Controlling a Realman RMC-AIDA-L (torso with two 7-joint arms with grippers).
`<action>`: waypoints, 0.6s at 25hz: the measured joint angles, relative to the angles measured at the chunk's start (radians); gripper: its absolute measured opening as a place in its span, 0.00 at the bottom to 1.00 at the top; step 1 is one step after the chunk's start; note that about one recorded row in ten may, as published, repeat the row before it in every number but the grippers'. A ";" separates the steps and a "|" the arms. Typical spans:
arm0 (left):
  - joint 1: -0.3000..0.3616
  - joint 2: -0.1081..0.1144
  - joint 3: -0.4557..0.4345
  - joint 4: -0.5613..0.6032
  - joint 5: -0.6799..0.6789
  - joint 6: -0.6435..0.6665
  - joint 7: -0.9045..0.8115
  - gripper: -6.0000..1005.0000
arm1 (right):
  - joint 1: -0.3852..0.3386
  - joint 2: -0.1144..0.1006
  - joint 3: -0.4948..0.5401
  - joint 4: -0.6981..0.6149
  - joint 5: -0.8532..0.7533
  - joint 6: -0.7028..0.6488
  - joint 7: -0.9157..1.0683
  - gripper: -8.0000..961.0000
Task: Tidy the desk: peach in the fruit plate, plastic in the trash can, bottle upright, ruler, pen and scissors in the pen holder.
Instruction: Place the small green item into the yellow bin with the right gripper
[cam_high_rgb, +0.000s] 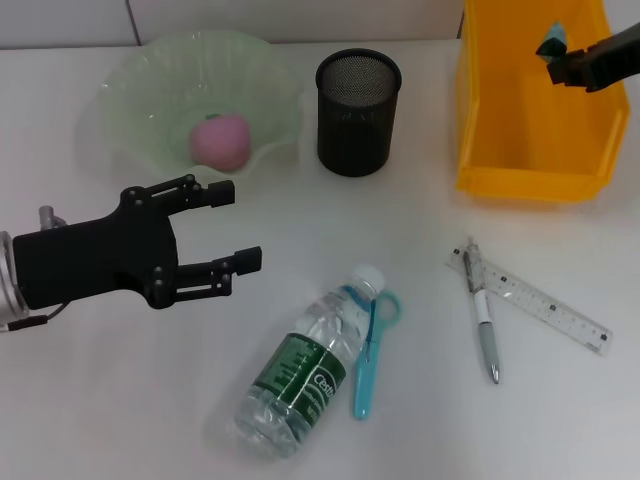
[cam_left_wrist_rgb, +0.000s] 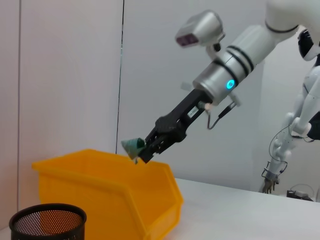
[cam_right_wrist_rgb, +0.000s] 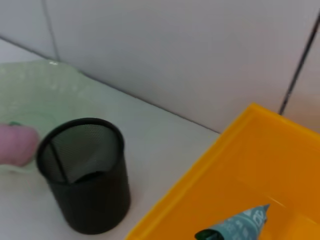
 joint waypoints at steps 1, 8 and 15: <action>0.000 0.000 0.000 0.000 0.000 0.000 0.000 0.81 | 0.000 0.000 0.000 0.000 0.000 0.000 0.000 0.19; 0.000 0.000 -0.004 0.000 0.000 0.005 0.000 0.81 | 0.017 0.006 0.012 0.059 -0.026 0.045 0.001 0.35; 0.005 0.000 -0.007 -0.002 -0.007 0.008 0.000 0.81 | 0.018 0.005 0.013 0.044 -0.025 0.037 0.012 0.63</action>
